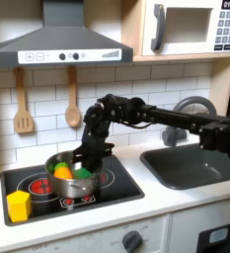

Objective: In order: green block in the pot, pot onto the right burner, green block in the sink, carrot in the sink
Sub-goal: 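Slide the pot onto the right burner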

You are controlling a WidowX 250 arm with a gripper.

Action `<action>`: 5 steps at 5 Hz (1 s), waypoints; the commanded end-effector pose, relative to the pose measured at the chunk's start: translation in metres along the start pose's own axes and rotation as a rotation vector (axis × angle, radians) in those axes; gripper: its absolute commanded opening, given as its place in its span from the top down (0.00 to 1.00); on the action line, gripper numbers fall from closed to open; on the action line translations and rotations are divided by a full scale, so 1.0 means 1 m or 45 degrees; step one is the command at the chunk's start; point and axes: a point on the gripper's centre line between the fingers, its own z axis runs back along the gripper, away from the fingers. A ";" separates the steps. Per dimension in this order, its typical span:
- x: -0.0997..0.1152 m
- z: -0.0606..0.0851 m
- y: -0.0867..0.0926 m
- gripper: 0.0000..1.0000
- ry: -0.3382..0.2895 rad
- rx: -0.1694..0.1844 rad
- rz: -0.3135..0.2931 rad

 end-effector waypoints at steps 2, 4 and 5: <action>-0.007 0.003 -0.020 1.00 0.008 -0.038 -0.042; -0.009 0.004 -0.034 1.00 0.013 -0.072 -0.067; -0.014 0.007 -0.041 1.00 0.023 -0.096 -0.069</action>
